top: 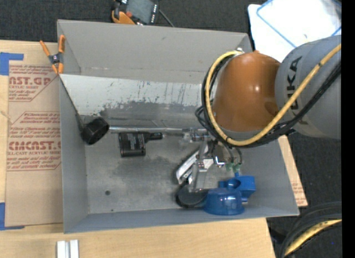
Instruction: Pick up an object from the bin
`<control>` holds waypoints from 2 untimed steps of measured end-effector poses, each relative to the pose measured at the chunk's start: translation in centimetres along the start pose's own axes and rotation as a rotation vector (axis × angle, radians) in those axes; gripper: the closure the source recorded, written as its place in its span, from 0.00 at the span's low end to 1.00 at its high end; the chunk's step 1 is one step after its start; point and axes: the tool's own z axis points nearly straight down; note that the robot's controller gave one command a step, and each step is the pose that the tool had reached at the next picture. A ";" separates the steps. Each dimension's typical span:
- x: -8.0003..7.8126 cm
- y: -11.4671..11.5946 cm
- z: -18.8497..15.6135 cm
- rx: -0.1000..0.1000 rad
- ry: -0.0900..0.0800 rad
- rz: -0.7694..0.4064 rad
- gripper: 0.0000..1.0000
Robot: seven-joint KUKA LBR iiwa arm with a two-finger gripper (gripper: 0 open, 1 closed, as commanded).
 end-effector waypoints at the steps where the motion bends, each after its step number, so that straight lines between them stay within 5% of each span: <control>1: 0.0 0.0 0.0 0.000 0.000 0.000 0.00; 2: 0.0 -0.1 0.5 0.001 -0.003 -0.028 0.00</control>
Offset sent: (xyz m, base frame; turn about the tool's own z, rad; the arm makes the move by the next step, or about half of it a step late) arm -0.0026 -0.0087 -0.0473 -0.2134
